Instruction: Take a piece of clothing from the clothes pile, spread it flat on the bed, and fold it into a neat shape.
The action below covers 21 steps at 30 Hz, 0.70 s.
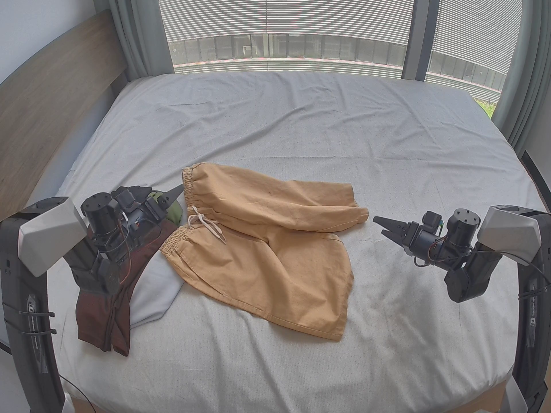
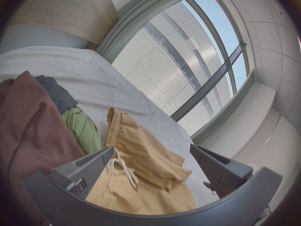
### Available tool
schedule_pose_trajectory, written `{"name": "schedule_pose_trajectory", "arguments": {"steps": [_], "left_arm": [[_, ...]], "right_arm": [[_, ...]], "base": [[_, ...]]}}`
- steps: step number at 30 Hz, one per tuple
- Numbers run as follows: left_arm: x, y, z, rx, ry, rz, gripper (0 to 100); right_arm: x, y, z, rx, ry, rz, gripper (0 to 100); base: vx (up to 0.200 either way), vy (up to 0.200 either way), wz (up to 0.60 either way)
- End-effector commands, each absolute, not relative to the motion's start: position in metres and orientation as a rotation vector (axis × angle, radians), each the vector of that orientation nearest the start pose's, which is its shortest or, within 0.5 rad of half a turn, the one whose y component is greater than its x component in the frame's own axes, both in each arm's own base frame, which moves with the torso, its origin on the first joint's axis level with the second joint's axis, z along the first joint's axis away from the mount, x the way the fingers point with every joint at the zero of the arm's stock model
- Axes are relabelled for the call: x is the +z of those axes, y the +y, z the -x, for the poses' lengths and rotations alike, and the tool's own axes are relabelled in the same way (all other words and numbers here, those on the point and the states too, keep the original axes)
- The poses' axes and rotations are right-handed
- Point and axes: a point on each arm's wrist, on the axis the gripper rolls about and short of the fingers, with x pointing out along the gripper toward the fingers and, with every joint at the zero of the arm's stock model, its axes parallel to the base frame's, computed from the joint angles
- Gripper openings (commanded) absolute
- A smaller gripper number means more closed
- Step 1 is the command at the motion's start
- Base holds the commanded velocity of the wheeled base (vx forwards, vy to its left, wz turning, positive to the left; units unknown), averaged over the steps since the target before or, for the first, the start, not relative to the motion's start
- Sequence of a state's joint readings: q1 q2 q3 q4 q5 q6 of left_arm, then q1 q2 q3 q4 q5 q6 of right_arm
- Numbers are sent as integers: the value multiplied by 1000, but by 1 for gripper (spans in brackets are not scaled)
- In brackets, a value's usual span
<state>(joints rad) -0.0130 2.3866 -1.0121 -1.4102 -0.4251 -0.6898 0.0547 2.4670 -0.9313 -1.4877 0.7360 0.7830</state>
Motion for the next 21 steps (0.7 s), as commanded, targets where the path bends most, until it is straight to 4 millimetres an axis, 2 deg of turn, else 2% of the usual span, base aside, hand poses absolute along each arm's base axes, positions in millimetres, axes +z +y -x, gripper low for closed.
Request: {"name": "schedule_pose_trajectory", "arguments": {"steps": [1, 8, 16, 21], "left_arm": [[59, -8, -381, -479, 133, 626, 100], [43, -5, -365, -457, 203, 596, 100], [40, -7, -362, -460, 216, 586, 100], [41, -8, -362, -462, 213, 583, 100]], "right_arm": [[-16, 55, -395, 743, 450, -731, 100], [-24, 67, -390, 763, 487, -717, 100], [-53, 80, -388, 772, 560, -720, 100], [-62, 81, -392, 759, 596, -729, 100]], "base": [[0, 0, 0], [0, 0, 0], [0, 0, 0], [0, 0, 0]]}}
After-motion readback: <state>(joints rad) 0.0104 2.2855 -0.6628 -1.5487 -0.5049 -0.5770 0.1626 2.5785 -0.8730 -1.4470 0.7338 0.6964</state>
